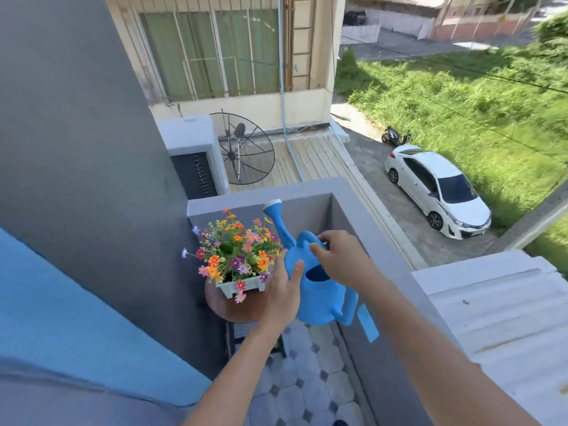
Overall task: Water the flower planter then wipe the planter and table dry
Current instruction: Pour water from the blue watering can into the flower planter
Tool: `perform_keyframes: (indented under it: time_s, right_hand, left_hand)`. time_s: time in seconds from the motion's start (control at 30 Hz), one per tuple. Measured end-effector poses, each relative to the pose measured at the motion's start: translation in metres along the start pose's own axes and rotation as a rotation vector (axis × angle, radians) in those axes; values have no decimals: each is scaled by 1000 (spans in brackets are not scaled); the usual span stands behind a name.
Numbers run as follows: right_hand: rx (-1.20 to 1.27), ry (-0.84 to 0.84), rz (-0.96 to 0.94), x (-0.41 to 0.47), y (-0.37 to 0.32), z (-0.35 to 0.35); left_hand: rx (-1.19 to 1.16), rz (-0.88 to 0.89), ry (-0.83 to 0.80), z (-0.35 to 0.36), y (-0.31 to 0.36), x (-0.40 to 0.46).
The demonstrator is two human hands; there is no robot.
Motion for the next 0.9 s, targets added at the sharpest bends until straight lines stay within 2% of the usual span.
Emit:
perform_keyframes:
  time_s: [0.2, 0.43, 0.9]
  right_hand:
    - [-126, -55, -20, 11, -48, 45]
    - [-280, -125, -46, 25, -92, 70]
    - [-424, -227, 40, 50, -116, 83]
  left_hand:
    - [-31, -5, 51, -54, -9, -15]
    - [-85, -89, 85, -90, -27, -12]
    - [-109, -187, -38, -97, -29, 0]
Point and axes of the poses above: each hand's wrist, its own x-axis towards the middle knuckle, its own z-axis out of the palm, y = z × x, the point moved 10 cm from there along x, towards the middle knuckle, and after that the axes turned 2 degrees about -z, right-handed, at the moved point
